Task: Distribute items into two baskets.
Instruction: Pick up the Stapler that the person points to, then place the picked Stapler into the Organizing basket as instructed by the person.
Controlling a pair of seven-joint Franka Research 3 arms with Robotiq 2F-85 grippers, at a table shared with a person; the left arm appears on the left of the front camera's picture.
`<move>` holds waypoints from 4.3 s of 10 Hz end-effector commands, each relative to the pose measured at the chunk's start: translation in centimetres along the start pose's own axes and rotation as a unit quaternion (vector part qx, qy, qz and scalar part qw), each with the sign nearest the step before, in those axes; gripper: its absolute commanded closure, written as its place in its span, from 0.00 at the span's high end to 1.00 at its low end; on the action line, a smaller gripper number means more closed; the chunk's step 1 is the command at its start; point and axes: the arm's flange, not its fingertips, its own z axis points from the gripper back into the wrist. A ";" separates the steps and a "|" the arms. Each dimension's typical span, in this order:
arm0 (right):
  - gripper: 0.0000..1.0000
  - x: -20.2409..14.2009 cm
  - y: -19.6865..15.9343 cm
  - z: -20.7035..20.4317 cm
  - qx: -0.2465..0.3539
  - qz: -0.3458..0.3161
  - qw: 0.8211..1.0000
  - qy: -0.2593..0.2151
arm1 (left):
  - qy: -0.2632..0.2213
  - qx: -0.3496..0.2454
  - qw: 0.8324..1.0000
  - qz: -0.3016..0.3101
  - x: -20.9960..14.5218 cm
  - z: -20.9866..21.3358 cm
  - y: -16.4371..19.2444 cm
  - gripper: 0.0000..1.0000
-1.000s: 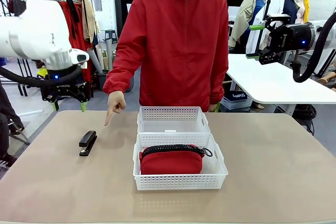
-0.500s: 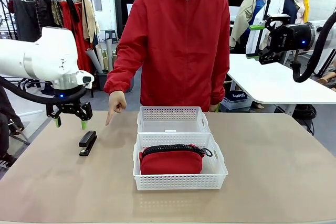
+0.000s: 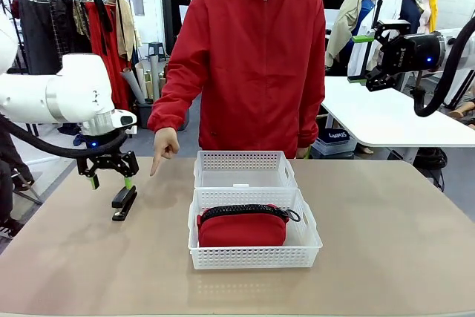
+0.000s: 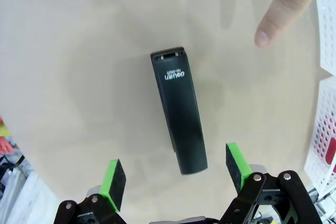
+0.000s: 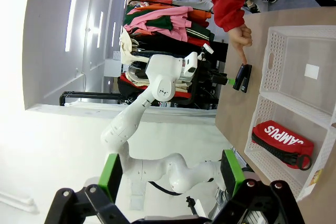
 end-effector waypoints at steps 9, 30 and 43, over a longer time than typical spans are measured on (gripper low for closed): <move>1.00 -0.1 0.2 0.0 0.001 0.001 1.000 -0.001 | 0.024 0.004 1.000 -0.002 2.0 -3.9 -1.3 0.31; 1.00 -0.1 0.2 0.0 0.001 0.001 1.000 -0.001 | 0.014 0.002 0.996 0.083 -2.7 25.4 -12.3 0.00; 1.00 -0.1 0.2 0.0 0.001 0.001 1.000 -0.001 | -0.021 0.021 0.995 0.099 -4.0 29.3 -12.8 0.00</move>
